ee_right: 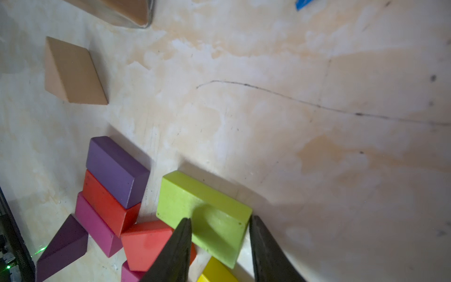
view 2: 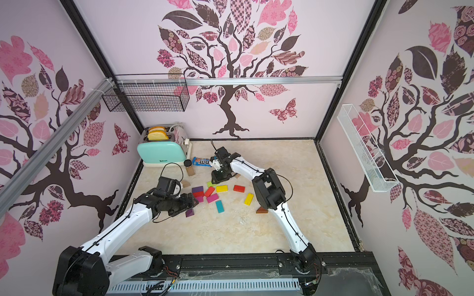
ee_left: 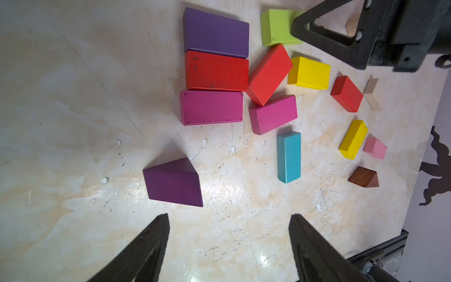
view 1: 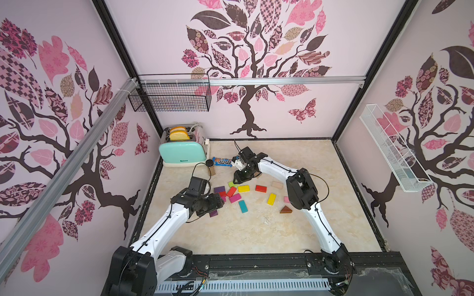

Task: Assemble a piece of candy with building blocks
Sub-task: Adjust the building block at the center of the board.

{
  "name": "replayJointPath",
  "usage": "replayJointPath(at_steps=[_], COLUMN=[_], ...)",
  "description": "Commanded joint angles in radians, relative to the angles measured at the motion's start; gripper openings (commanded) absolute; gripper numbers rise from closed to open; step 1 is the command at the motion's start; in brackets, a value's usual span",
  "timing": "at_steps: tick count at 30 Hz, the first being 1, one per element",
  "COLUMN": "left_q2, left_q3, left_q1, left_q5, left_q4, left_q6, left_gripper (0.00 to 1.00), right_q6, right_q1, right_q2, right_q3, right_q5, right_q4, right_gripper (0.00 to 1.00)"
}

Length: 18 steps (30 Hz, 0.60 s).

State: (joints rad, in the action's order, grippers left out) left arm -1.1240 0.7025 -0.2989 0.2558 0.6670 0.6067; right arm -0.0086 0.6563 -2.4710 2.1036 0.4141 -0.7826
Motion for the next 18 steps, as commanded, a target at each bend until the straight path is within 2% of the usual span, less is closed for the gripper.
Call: replayJointPath(at_steps=[1, 5, 18], left_q2=[0.009, -0.002, 0.000], left_q3=[-0.013, -0.010, -0.011], left_q1=[0.006, 0.006, 0.006], left_q5=[-0.002, -0.003, -0.013], left_q4=[-0.016, -0.015, -0.012], left_q6=[0.004, 0.002, 0.002], left_gripper=[0.81, 0.81, 0.81], right_q6=[-0.029, -0.038, -0.067], right_q1=[0.012, 0.013, 0.014], right_q2=[0.037, 0.055, 0.080], right_q3=[-0.070, -0.067, -0.108], right_q5=[0.003, 0.034, 0.118], right_q4=[0.017, 0.021, 0.051], right_gripper=[0.42, 0.37, 0.40])
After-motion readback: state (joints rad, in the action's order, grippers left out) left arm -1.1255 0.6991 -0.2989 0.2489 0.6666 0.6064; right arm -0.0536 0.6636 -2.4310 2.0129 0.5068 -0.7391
